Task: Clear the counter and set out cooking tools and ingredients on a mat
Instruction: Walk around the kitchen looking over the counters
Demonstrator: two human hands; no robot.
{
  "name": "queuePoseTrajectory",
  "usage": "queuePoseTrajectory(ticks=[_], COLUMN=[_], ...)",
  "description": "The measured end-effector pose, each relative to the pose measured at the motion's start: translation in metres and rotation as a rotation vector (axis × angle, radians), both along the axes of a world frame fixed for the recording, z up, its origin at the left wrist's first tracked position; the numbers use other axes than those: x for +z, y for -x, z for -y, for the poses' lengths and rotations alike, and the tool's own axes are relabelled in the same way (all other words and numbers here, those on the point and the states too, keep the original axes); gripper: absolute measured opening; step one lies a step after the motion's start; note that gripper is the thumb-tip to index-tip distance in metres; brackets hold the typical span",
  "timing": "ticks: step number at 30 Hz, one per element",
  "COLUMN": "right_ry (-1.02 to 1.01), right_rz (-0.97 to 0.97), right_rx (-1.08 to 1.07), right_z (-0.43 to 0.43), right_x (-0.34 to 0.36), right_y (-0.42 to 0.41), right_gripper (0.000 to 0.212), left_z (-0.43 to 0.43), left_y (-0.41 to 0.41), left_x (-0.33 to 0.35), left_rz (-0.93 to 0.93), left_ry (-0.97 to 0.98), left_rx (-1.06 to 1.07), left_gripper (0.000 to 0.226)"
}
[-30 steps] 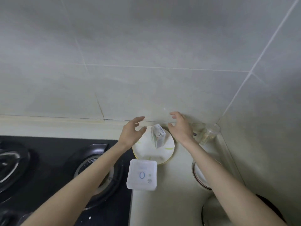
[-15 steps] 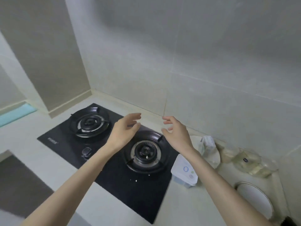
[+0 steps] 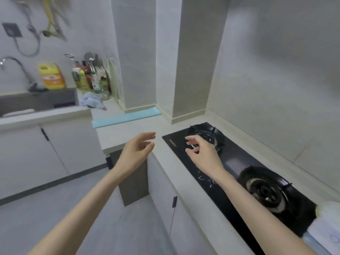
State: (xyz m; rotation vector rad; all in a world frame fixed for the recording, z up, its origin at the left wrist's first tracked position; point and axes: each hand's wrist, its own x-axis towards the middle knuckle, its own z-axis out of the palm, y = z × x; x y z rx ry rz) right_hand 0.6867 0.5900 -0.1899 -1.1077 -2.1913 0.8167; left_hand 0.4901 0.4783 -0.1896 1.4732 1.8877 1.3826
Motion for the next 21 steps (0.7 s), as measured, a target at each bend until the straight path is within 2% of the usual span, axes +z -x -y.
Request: queuePoseTrajectory(ticks=[12,21], right_ry=[-0.018,-0.029], right_rz=[-0.027,-0.033], right_rx=[0.439,0.756], right_z=[0.150,0.235], right_x=[0.015,0.017], right_y=[0.291,0.497], right_gripper=[0.034,0.034], left_z=[0.230,0.350], left_y=[0.232,0.373], left_x=[0.018,0.012], left_rz=[-0.010,0.003], left_ry=[0.004,-0.009], left_rx=[0.455,0.783], left_gripper=[0.035,0.037])
